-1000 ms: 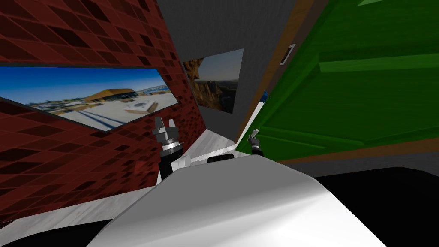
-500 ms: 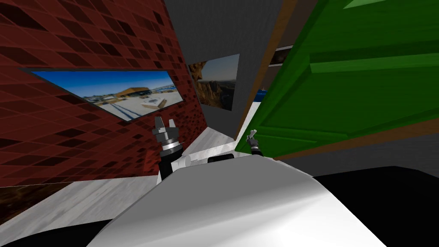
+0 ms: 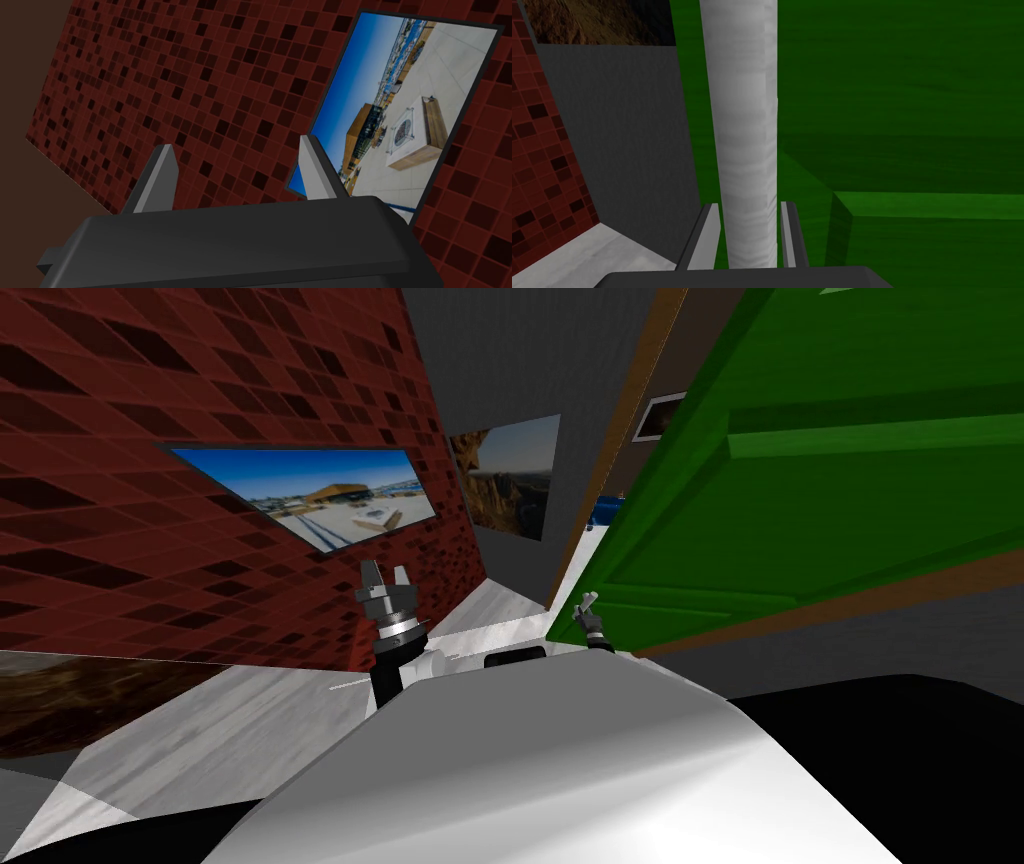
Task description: Pull the door open
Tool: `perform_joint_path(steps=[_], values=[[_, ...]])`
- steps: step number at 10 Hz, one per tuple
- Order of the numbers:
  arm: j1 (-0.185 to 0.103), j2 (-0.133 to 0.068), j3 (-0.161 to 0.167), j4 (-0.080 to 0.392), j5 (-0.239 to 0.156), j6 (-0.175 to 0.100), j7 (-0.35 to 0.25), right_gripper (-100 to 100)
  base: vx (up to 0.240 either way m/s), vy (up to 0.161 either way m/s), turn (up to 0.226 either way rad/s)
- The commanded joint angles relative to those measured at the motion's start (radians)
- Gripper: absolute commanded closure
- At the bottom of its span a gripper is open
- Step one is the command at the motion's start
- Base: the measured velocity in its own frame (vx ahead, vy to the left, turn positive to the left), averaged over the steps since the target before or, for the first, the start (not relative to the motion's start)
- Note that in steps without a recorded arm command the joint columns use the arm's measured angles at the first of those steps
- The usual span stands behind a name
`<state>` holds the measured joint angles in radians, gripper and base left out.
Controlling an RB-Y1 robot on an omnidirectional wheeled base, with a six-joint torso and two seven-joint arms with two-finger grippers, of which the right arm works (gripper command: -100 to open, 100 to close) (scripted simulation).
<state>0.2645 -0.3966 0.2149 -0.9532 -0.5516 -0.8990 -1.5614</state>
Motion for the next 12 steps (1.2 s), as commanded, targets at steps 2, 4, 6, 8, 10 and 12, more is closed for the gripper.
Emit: perform_joint_path(steps=[2, 4, 6, 8, 10, 12], values=[[0.03, -0.026, 0.031, -0.008, 0.021, -0.025, -0.034, 100, -0.242, -0.012, 0.097], [0.031, -0.03, 0.037, -0.011, 0.025, -0.028, -0.039, 100, -0.188, -0.017, 0.05], [0.049, -0.052, 0.064, -0.002, 0.044, -0.062, -0.072, 100, -0.213, -0.017, 0.152], [0.061, -0.07, 0.081, 0.004, 0.057, -0.087, -0.094, 100, -0.227, -0.039, 0.102], [0.074, -0.09, 0.1, 0.01, 0.071, -0.116, -0.12, 100, -0.242, -0.056, 0.132], [0.076, -0.092, 0.101, 0.009, 0.073, -0.12, -0.12, 100, -0.155, -0.001, 0.049]])
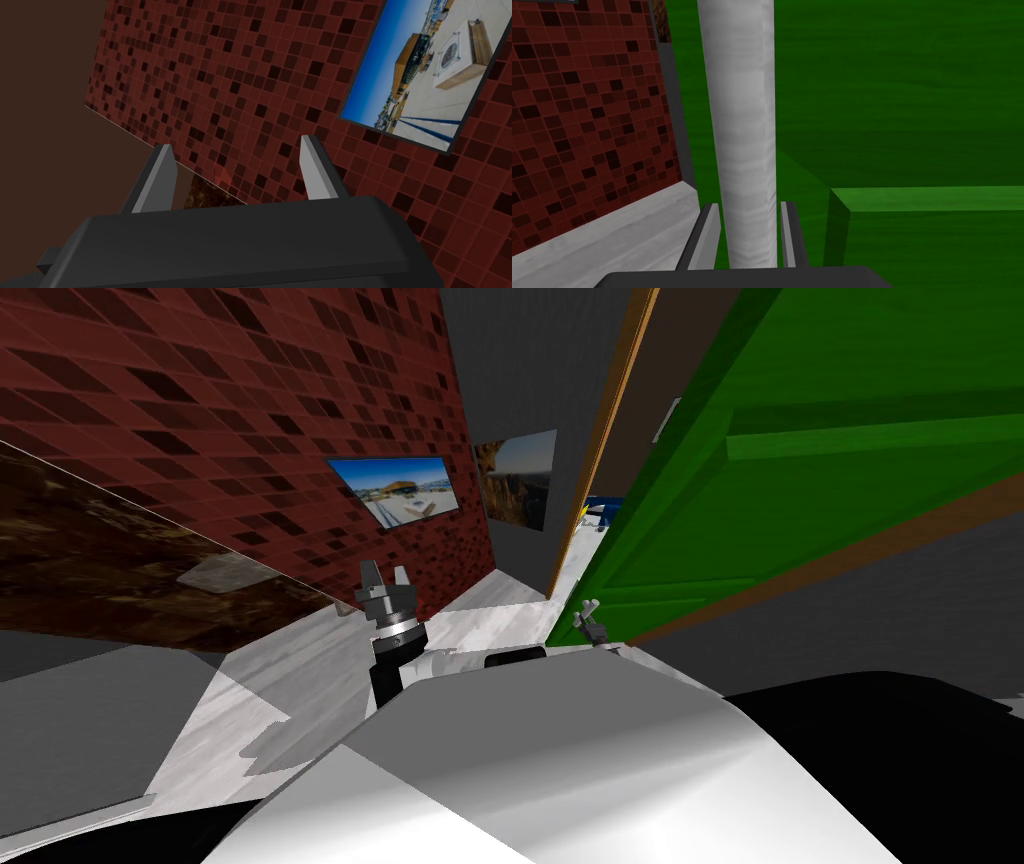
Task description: Pull the door open
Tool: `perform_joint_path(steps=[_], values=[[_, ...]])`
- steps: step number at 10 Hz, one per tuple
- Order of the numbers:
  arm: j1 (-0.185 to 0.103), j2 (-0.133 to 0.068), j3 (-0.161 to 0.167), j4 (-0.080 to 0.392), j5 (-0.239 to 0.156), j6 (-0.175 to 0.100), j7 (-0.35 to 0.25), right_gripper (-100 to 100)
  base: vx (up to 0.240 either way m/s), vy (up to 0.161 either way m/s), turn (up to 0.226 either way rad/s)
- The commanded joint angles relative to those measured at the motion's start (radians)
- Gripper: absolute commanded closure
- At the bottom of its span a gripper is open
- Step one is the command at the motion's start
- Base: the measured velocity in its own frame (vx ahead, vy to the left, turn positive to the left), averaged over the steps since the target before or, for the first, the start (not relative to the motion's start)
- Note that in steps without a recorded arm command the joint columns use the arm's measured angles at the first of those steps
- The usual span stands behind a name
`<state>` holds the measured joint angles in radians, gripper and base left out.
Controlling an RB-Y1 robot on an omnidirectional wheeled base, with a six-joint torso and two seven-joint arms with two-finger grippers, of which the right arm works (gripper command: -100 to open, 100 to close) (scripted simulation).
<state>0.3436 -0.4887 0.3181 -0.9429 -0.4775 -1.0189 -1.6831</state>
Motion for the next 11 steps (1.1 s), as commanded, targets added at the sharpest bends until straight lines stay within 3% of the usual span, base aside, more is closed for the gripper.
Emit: perform_joint_path(steps=[1, 3, 8, 9, 11], values=[[0.003, -0.01, 0.01, 0.012, 0.006, -0.019, -0.014, 100, -0.135, -0.036, 0.145], [0.005, -0.018, 0.018, 0.022, 0.011, -0.036, -0.026, 100, -0.208, -0.038, 0.119], [0.014, -0.054, 0.053, 0.064, 0.033, -0.106, -0.076, 100, -0.228, -0.057, 0.149], [0.012, -0.05, 0.048, 0.056, 0.031, -0.095, -0.069, 100, -0.093, -0.014, 0.029], [0.01, -0.056, 0.057, 0.073, 0.037, -0.112, -0.082, 100, -0.163, -0.033, 0.139]])
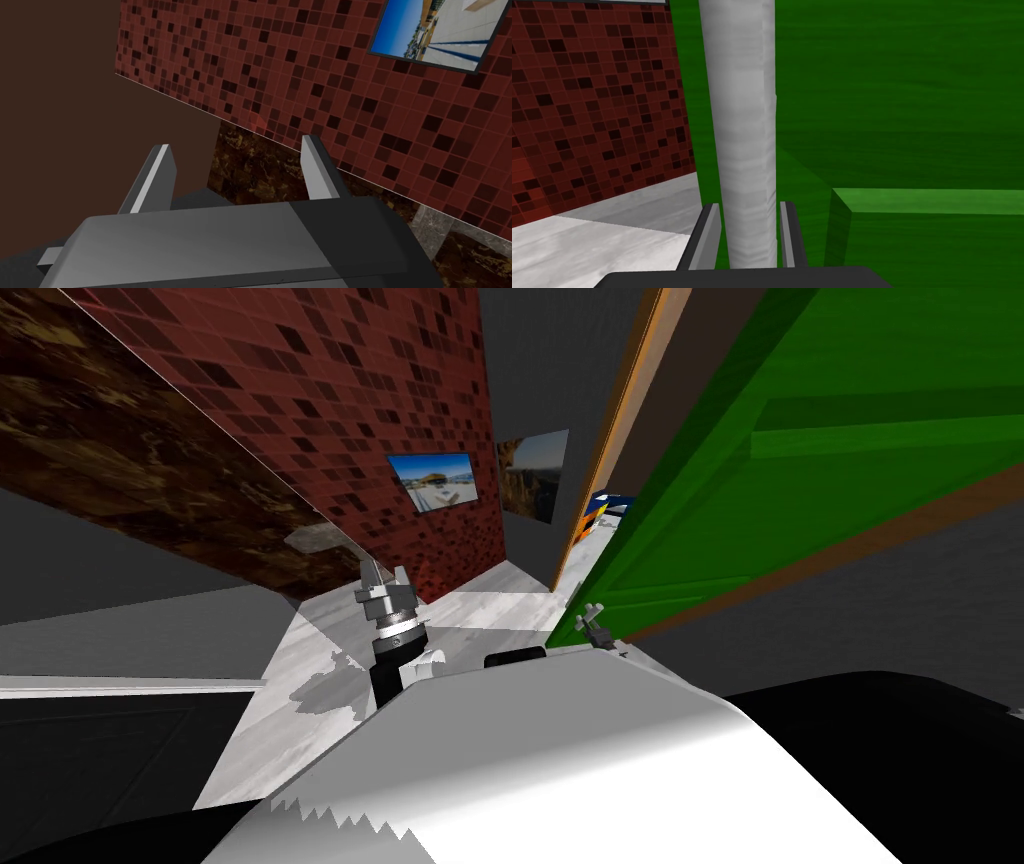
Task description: Pull the door open
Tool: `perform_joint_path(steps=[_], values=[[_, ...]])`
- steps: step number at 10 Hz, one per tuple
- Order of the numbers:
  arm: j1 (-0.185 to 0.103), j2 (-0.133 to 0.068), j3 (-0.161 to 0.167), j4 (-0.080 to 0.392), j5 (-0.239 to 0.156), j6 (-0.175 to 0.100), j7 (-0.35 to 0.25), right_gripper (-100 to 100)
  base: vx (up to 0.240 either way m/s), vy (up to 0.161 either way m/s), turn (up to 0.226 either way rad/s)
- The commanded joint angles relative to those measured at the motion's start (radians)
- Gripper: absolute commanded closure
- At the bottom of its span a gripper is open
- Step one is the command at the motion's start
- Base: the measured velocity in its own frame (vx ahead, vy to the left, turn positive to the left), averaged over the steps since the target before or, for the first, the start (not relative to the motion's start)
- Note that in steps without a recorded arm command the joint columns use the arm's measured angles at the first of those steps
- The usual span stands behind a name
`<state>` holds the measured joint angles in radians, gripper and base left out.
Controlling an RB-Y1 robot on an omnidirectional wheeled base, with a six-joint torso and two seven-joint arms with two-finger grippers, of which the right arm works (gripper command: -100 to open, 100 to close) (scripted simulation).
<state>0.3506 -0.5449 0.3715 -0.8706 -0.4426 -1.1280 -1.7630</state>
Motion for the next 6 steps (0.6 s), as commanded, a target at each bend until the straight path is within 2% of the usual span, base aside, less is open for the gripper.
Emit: perform_joint_path(steps=[1, 4, 6], values=[[0.002, -0.003, 0.007, 0.008, 0.005, -0.01, -0.007, 100, -0.186, -0.037, 0.089], [-0.002, -0.012, 0.016, 0.031, 0.013, -0.035, -0.025, 100, -0.203, -0.062, 0.143], [-0.005, -0.018, 0.023, 0.046, 0.018, -0.051, -0.036, 100, -0.207, -0.028, 0.122]])
